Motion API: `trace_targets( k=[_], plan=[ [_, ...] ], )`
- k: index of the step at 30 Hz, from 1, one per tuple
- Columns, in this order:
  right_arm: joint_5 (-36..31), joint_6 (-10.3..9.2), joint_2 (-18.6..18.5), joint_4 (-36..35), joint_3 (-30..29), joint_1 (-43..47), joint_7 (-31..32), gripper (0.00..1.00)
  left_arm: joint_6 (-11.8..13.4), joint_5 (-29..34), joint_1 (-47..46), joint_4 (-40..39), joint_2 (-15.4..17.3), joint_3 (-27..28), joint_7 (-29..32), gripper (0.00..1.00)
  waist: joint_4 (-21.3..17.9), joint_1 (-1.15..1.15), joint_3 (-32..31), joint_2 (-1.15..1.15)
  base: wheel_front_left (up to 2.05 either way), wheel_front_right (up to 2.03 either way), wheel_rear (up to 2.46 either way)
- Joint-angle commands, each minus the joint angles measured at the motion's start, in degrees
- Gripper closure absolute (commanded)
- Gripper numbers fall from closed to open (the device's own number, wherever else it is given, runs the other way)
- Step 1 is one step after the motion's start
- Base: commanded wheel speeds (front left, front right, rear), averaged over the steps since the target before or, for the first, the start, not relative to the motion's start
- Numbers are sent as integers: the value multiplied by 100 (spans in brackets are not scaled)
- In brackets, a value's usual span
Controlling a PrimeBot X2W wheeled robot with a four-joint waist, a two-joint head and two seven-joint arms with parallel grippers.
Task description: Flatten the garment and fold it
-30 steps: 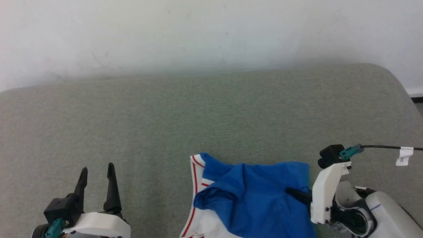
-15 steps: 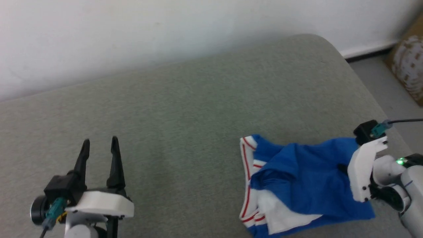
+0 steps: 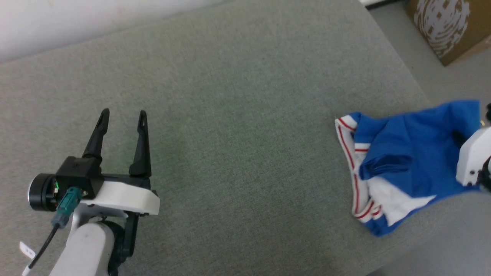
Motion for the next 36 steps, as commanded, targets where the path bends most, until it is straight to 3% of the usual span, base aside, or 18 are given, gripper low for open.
trace_targets(
  k=[1,6,7,8,9,16,20,25,31,36],
  plan=[
    [-46,-6,54,195,-89,-259,-457,100,9,76,-122,-60,34,-39,43,0,-84,-1,482,0,0,0,0],
    [-8,-6,184,818,-158,-566,-1120,100,26,98,-210,-105,23,-88,83,0,100,-1,636,0,0,0,0],
    [-2,-6,205,974,-150,-598,-1145,90,23,95,-228,-94,16,-98,79,0,144,-1,642,0,0,0,0],
    [-22,-6,208,1118,-129,-626,-1188,42,23,87,-245,-79,-2,-107,66,0,189,-1,642,0,0,0,0],
    [-37,-6,202,1259,-131,-656,-1266,0,19,73,-257,-61,-18,-114,48,0,231,-1,633,0,0,0,0],
    [-580,-6,-58,1970,-331,-714,-2679,0,45,-73,-119,166,-178,-110,-210,0,516,-1,247,0,0,0,0],
    [-966,-6,-122,1784,-396,-570,-2865,0,90,-189,66,303,-250,-36,-346,0,627,-1,-59,0,0,0,0],
    [-1454,-6,-3,361,-927,212,-2878,0,140,-380,413,508,-449,71,-571,0,907,-1,-578,0,0,0,0],
    [-1746,-6,553,-1075,-1306,1197,-2879,0,61,-504,697,706,-683,165,-713,0,1342,-1,-1024,0,0,0,0],
    [-1777,-6,1032,-1897,-1266,1636,-2879,0,9,-487,864,839,-753,316,-742,0,1691,-1,-1255,0,0,0,0]
  ],
)
